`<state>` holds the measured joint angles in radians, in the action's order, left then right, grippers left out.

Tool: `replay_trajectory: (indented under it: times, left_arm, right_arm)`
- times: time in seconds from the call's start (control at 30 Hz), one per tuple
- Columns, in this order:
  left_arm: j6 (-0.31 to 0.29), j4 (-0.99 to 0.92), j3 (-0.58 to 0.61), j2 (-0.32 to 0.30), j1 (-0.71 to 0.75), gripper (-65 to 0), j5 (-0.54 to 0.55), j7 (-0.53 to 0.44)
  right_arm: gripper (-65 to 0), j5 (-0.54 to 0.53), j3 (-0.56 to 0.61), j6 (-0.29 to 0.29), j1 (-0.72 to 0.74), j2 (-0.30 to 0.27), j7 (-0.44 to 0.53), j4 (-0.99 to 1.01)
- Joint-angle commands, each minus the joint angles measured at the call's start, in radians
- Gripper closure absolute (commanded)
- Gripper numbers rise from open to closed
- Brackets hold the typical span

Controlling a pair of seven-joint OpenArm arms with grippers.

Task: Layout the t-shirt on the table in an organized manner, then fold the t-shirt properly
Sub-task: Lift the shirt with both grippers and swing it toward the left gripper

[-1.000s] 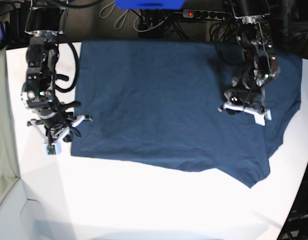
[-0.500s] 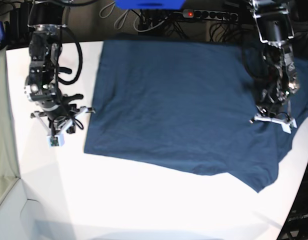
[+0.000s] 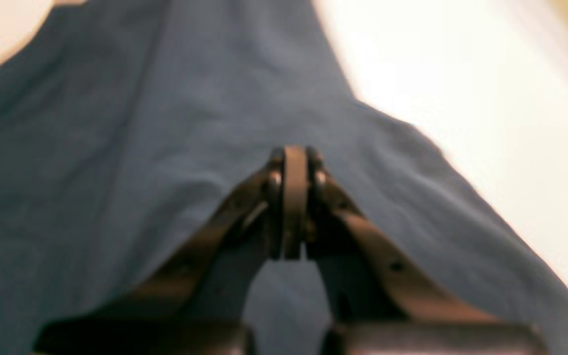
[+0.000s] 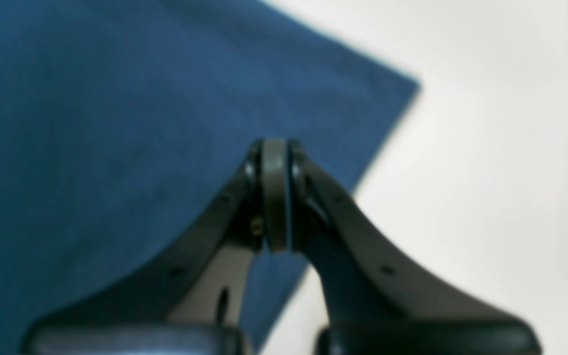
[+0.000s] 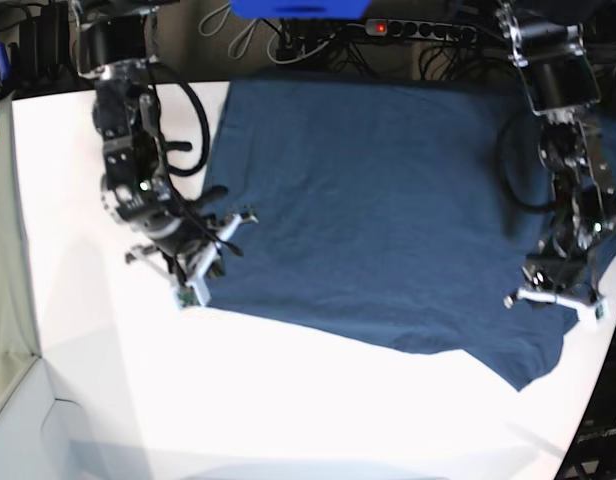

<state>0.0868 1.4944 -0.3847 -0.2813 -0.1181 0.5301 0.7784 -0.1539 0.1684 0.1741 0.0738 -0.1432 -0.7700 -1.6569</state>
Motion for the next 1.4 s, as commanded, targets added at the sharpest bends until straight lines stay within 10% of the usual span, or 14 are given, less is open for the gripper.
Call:
replay_trajectory:
  times: [0.0,0.33,0.77,1.37]
  left_arm:
    - [0.011,0.038,-0.029,-0.009,0.050,0.0,-0.006,0.020]
    - [0.003,0.064,-0.294,0.003,0.335,0.0,-0.008,-0.007]
    - [0.003,-0.381,-0.305,-0.002,0.146,0.0,-0.008,-0.158]
    - [0.012,-0.949,0.304,0.110,-0.475,0.0,-0.008,-0.524]
  right_arm:
    - [0.0,0.003,-0.005,-0.003,0.031,-0.006,0.019,0.001]
    - [0.0,0.003,-0.007,-0.003,0.151,-0.009,0.142,0.238]
    - [0.0,0.003,-0.005,-0.003,0.077,0.001,0.218,0.378]
    - [0.0,0.003,0.245,-0.003,-0.182,0.087,0.206,0.157]
